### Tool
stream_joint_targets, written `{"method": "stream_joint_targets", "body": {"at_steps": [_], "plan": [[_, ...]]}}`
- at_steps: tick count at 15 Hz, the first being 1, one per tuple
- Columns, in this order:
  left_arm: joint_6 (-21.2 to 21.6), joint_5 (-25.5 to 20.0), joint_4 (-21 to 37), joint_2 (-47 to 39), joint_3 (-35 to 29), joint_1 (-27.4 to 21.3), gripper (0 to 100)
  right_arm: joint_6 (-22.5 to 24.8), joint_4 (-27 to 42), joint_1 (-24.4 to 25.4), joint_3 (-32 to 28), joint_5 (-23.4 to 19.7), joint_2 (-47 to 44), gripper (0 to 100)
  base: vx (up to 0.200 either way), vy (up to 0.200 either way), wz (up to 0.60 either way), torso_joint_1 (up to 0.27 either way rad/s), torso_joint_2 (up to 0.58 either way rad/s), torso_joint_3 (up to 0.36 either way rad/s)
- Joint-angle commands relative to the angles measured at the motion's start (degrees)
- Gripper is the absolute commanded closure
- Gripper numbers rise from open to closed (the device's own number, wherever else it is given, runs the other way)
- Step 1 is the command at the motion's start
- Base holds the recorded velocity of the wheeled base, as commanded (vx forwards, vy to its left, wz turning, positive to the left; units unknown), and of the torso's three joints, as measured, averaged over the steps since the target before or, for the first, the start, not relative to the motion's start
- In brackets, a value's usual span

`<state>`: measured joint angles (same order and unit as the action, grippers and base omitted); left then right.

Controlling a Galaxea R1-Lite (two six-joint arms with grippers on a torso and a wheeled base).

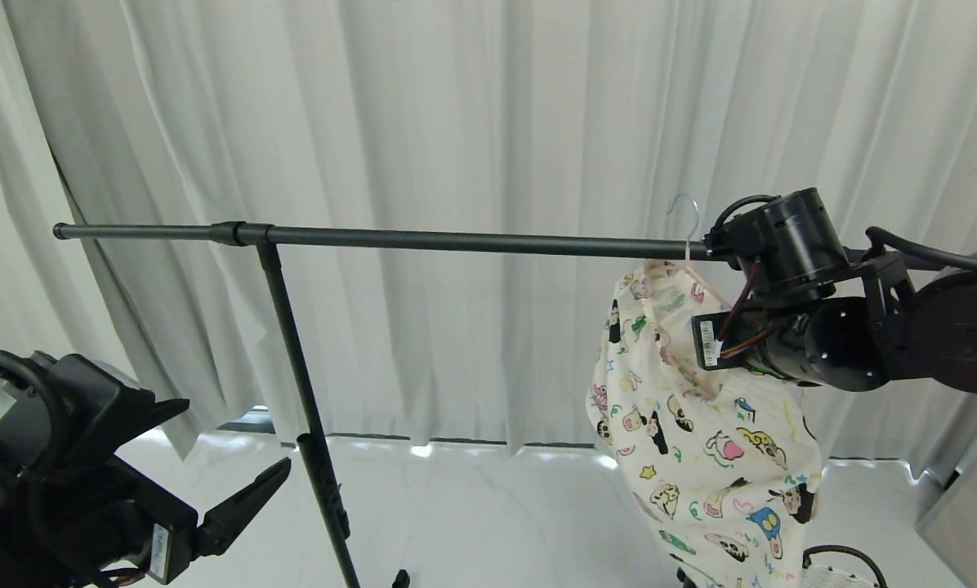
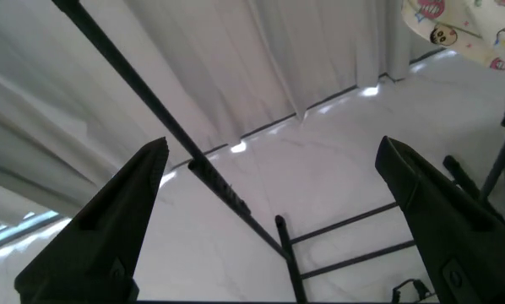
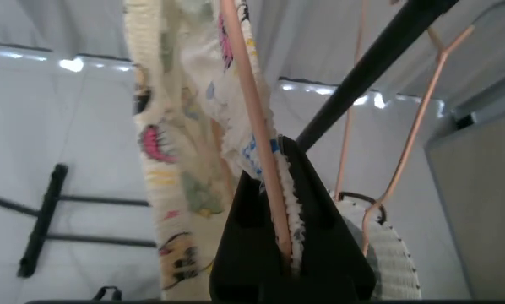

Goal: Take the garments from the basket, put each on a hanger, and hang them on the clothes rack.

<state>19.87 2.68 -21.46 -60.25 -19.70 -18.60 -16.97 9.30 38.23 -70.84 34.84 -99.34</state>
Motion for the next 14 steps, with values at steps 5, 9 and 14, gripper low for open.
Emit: {"method": "stream_joint_targets", "body": {"at_steps": [5, 9, 14], "plan": [[1.84, 0.04, -0.08, 0.13, 0.01, -0.21, 0, -0.08, 0.01, -0.52, 3.16, 0.49, 0.46, 100, 0.000, 0.000, 0.00, 0.000, 0.00, 0.000], [1.84, 0.04, -0.08, 0.22, -0.08, -0.21, 0, -0.17, -0.07, -3.16, 3.87, 0.40, -0.41, 100, 0.000, 0.000, 0.00, 0.000, 0.00, 0.000], [1.84, 0.04, -0.08, 0.30, 0.01, -0.21, 0, -0.43, -0.07, -5.80, 4.31, 0.32, -2.08, 100, 0.000, 0.000, 0.00, 0.000, 0.00, 0.000]]}}
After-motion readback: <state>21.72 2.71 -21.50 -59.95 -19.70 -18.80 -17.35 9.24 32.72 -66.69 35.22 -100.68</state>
